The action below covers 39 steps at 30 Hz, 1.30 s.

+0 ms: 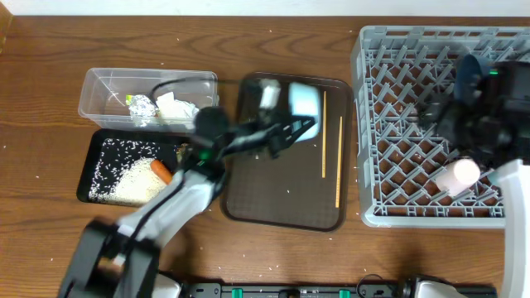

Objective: Sort waste into correct bins and load items into the dishwasher rack

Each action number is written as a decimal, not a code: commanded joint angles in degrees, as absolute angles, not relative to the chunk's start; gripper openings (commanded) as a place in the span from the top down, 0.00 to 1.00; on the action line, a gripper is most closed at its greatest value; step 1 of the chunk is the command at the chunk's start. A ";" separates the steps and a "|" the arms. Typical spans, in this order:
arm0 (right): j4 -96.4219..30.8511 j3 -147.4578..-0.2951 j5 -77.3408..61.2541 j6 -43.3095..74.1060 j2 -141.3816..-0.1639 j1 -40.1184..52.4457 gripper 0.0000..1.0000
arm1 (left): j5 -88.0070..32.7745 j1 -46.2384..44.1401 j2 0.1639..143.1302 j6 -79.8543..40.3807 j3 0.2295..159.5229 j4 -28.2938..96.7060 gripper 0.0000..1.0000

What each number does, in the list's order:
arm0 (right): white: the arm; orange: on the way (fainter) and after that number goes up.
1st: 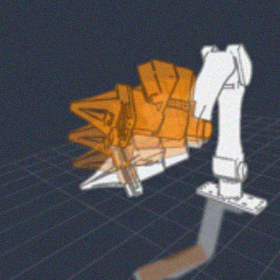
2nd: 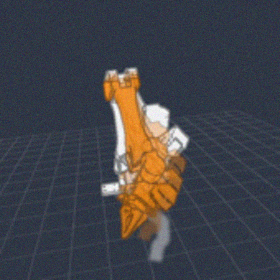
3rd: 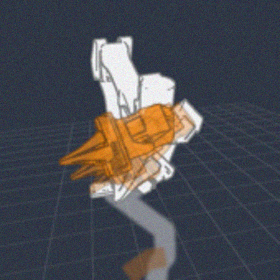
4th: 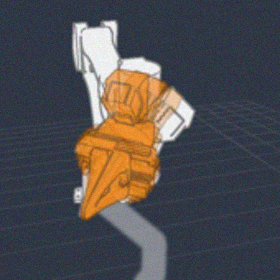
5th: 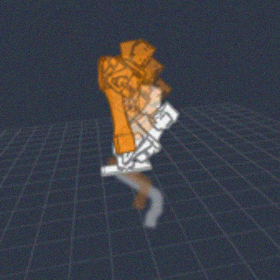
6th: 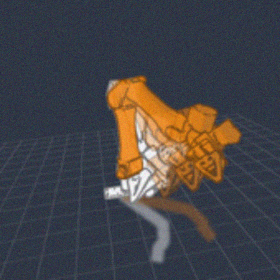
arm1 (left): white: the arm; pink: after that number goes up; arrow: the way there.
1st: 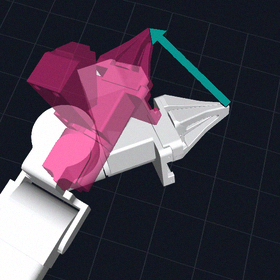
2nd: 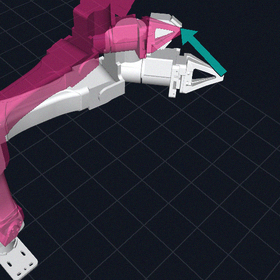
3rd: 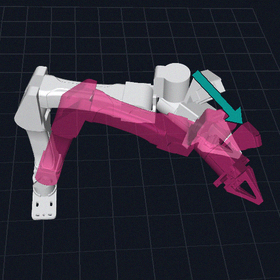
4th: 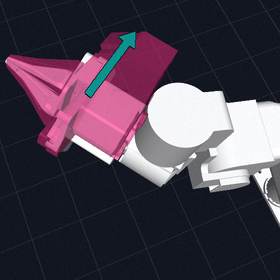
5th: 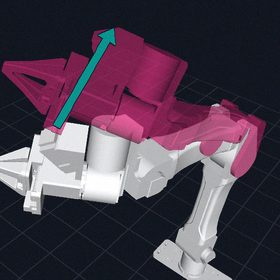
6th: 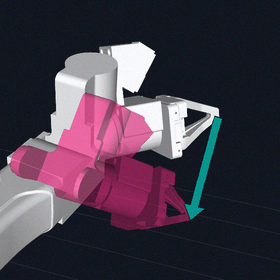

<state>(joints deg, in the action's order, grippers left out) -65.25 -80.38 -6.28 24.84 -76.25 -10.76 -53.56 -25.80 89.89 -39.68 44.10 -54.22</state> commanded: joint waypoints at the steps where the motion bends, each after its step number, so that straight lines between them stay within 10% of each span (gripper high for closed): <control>1: -65.54 -80.36 -10.37 26.11 -73.95 -15.27 0.01 | -51.77 -30.11 97.17 -44.99 52.42 -56.01 0.94; 18: -69.49 -80.36 -16.73 20.53 -73.73 -20.27 0.01 | -45.34 -39.90 129.80 -67.96 75.35 -72.97 0.93; 24: -69.58 -80.36 -16.73 20.51 -73.73 -20.27 0.01 | -44.60 -39.07 133.08 -73.80 75.35 -77.08 0.51; 27: -69.63 -80.36 -16.73 20.49 -73.73 -20.27 0.01 | -45.43 -37.87 132.97 -73.82 75.35 -77.97 0.02; 39: -69.56 -80.36 -16.51 19.40 -73.73 -20.27 0.01 | -51.59 -31.77 128.79 -71.48 75.35 -69.06 0.02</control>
<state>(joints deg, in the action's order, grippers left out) -69.43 -80.38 -16.12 20.51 -74.22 -19.92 -48.71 -32.95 132.97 -73.41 74.15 -70.96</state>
